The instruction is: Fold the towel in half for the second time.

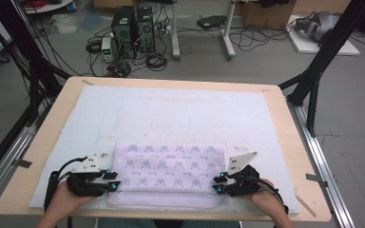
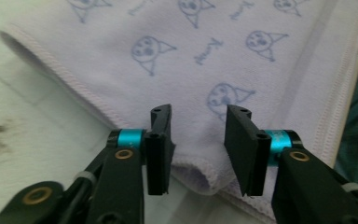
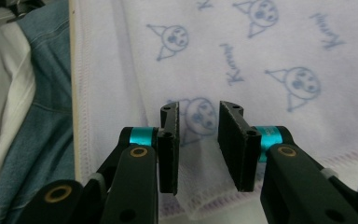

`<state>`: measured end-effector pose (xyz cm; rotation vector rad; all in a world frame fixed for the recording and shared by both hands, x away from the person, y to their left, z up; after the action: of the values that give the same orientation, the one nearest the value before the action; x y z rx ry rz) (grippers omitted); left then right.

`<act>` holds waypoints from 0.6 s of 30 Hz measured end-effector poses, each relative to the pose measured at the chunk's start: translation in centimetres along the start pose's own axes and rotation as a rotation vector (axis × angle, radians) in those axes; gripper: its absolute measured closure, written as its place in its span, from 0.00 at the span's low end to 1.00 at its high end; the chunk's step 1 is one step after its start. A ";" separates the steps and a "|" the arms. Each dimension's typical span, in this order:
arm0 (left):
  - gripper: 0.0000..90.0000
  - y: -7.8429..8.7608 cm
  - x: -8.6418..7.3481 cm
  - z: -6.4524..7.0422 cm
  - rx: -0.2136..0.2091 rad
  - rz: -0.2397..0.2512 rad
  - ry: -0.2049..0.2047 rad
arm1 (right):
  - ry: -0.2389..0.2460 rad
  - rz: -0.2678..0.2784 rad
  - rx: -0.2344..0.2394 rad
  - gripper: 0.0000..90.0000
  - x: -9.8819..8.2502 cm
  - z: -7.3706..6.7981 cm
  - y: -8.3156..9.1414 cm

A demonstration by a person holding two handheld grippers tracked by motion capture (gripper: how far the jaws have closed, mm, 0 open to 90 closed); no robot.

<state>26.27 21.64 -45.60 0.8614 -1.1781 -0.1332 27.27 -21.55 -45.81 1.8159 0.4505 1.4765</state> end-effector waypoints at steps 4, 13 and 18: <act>0.61 0.3 1.0 0.7 -0.005 0.032 -0.026 | 0.021 0.032 -0.007 0.74 0.7 -0.3 0.3; 0.69 -1.6 0.0 1.9 0.029 -0.006 -0.092 | 0.028 0.039 0.005 0.75 0.2 -1.0 -1.4; 0.96 -1.2 0.3 2.0 0.014 0.014 -0.097 | 0.004 0.026 0.008 0.94 0.5 -0.9 -1.2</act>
<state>25.06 19.64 -45.91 0.8668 -1.2773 -0.1564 26.79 -20.18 -46.28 1.8322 0.4365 1.4983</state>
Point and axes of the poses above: each handheld gripper's, and its own axes: y roughly backward along the jaws, x roughly out of its top, z roughly to its right, the point moved 4 cm from there along -y, roughly forward along the jaws, and after that the axes turned 2 degrees about -x, right-handed, at the moved point
